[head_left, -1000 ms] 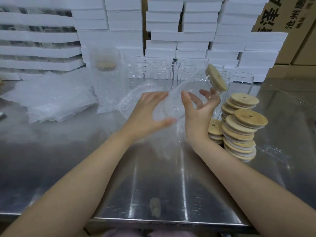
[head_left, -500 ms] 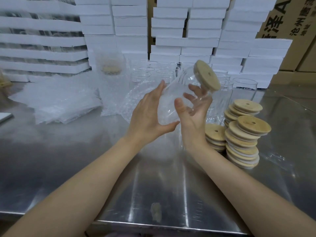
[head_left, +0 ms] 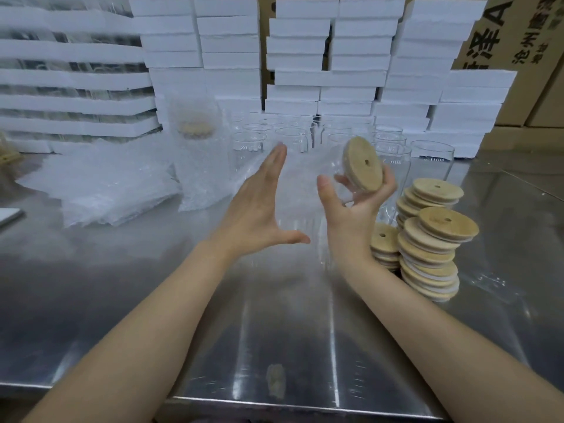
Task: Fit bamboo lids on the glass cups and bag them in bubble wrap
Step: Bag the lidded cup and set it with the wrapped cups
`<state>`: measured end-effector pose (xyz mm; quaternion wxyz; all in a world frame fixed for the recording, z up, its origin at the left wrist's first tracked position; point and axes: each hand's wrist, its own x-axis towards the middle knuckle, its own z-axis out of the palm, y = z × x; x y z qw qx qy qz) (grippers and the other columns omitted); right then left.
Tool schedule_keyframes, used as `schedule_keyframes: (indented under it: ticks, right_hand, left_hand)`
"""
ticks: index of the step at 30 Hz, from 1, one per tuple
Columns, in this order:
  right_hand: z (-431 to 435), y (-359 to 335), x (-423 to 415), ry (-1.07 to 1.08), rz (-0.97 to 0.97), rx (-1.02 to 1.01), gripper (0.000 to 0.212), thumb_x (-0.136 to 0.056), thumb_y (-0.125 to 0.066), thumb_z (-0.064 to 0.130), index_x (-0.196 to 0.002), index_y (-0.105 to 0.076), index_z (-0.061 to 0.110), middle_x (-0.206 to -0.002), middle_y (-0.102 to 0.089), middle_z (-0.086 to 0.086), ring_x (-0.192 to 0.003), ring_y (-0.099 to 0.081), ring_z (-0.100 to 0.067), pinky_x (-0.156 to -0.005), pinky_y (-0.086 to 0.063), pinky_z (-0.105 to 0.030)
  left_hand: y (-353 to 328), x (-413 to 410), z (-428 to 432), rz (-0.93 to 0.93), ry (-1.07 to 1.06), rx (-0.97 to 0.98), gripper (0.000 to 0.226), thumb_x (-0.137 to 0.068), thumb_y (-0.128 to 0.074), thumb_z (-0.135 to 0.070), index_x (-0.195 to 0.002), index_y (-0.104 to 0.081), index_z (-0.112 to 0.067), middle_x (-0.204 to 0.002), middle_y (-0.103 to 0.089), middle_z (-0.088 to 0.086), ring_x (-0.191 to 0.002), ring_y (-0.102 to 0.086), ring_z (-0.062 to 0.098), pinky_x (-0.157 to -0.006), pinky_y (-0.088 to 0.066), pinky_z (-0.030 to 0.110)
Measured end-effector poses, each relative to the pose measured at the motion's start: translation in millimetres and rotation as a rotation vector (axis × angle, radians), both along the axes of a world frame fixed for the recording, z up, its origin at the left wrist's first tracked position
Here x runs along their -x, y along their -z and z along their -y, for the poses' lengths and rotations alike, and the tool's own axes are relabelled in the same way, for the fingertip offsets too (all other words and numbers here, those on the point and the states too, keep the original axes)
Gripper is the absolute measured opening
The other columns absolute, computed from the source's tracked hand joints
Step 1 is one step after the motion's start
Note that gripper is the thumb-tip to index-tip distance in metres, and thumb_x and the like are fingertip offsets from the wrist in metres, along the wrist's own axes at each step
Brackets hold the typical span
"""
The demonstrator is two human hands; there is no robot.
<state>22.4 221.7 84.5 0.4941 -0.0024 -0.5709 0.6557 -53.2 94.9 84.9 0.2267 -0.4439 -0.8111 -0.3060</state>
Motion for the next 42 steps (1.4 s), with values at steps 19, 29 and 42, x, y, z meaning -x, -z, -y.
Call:
schedule_keyframes:
  ticks: [19,29,42]
  right_hand:
    - [-9.5,19.1,10.6,-0.416,0.319,-0.392,0.045,-0.080,-0.057,0.058,-0.120,-0.043,0.042,-0.113,-0.052,0.041,-0.114,-0.051,0.012,-0.095,-0.045,-0.019]
    - [-15.7,1.4,9.4,-0.320,0.250,-0.030,0.005,-0.097,-0.057,0.020,-0.097,-0.062,0.022,-0.081,-0.061,0.014,-0.062,-0.055,-0.003,-0.062,-0.044,-0.027]
    - [-17.7,-10.1,4.1,-0.312,0.194,-0.150,0.011,-0.090,-0.063,0.011,-0.081,-0.057,0.015,-0.076,-0.057,-0.002,-0.059,-0.055,-0.009,-0.055,-0.046,-0.022]
  left_hand:
    - [-7.8,-11.1,-6.3,-0.318,-0.218,-0.177,0.086,-0.064,-0.073,-0.054,-0.129,-0.053,-0.003,-0.129,-0.058,0.011,-0.119,-0.047,0.022,-0.095,-0.035,0.030]
    - [-10.1,-9.9,-2.0,-0.146,-0.084,-0.260,0.099,-0.066,-0.072,-0.054,-0.143,-0.038,-0.002,-0.134,-0.054,0.010,-0.120,-0.048,0.022,-0.100,-0.034,0.030]
    - [-11.4,-4.5,2.9,0.194,0.075,-0.508,0.085,-0.061,-0.085,-0.043,-0.130,-0.035,-0.049,-0.120,-0.047,-0.042,-0.115,-0.045,-0.017,-0.090,-0.034,0.001]
